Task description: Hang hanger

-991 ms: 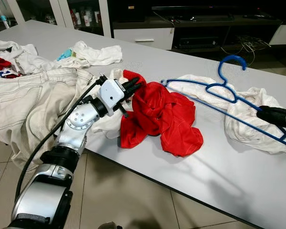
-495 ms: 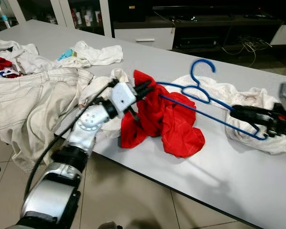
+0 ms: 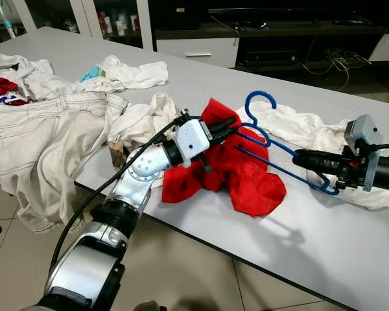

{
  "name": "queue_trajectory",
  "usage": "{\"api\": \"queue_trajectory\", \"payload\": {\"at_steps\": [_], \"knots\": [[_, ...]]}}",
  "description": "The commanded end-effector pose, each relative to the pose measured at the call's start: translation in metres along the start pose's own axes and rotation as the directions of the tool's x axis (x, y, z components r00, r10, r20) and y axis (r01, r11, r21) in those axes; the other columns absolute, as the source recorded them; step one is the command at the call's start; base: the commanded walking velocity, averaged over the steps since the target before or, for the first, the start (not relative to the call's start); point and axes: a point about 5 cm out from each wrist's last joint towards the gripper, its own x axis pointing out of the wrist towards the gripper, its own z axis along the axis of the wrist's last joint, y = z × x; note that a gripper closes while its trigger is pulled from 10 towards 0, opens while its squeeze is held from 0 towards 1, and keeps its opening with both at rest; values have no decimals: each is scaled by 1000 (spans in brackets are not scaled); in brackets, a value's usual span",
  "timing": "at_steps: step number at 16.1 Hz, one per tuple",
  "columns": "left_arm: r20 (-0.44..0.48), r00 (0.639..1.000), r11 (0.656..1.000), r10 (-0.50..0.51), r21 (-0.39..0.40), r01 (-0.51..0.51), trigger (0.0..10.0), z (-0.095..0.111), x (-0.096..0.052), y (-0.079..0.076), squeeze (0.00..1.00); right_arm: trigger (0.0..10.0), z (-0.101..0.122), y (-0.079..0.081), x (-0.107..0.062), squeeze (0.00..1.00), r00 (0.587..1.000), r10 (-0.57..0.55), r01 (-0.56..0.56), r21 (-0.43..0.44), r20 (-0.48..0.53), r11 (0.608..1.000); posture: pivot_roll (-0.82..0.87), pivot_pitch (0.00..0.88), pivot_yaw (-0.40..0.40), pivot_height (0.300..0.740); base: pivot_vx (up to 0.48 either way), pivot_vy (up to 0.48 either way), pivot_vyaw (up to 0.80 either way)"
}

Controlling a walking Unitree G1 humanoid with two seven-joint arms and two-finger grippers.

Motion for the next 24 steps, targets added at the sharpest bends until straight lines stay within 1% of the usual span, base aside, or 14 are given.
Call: {"api": "queue_trajectory", "payload": {"at_steps": [1,3,4,5,8,9,11,14,15,17,20,21,22,24], "knots": [[8,1000,999,4,42,-4,10000,6,2,9,0,10000,5,-7,-11,0,999,-34,34,-27,-4,999,-97,0,33,740,0,0,0],[-10,998,998,61,12,-61,10000,2,-7,19,0,10000,5,-15,-24,0,996,-91,91,-14,1,996,-96,0,29,740,0,0,0],[-21,993,992,120,-30,-120,10000,-1,-14,26,0,10000,5,-18,-32,0,992,-130,130,-9,6,992,-97,0,28,740,0,0,0],[-24,991,990,133,-43,-134,10000,-2,-17,27,0,10000,5,-18,-34,0,990,-137,138,-7,8,990,-97,0,28,740,0,0,0],[-55,977,963,208,-163,-214,10000,-10,-31,32,0,10000,1,-20,-47,0,986,-168,168,1,13,986,-89,0,24,740,0,0,0],[-64,975,959,214,-177,-222,10000,-12,-33,33,0,10000,1,-20,-49,0,986,-168,168,1,14,986,-89,0,24,740,0,0,0],[-118,955,915,271,-276,-294,10000,-21,-51,43,0,10000,3,-16,-60,0,991,-137,137,-12,14,991,-89,0,24,740,0,0,0],[-174,925,856,336,-353,-378,10000,-29,-70,54,0,10000,8,-14,-66,0,994,-105,105,-19,13,994,-83,0,22,740,0,0,0],[-198,919,834,341,-387,-393,10000,-33,-77,53,0,10000,8,-11,-63,0,997,-71,71,-25,0,997,-83,0,21,740,0,0,0],[-233,914,805,332,-434,-404,10000,-40,-87,45,0,10000,3,-7,-51,0,999,-34,32,-48,-41,998,-76,0,15,740,0,0,0],[-288,910,786,298,-468,-405,10000,-49,-97,31,0,10000,4,-3,-39,0,999,14,-17,-63,-48,998,-58,0,5,740,0,0,0],[-301,906,781,296,-471,-411,10000,-51,-100,29,0,10000,6,-5,-38,0,999,6,-9,-70,-46,998,-53,0,1,740,0,0,0],[-323,900,770,293,-479,-422,10000,-54,-105,25,0,10000,12,-12,-43,0,999,-26,23,-81,-31,996,-47,0,-2,740,0,0,0],[-344,892,760,293,-482,-436,10000,-57,-110,23,0,10000,18,-15,-49,0,999,-37,35,-88,-23,996,-42,0,-4,740,0,0,0]]}}
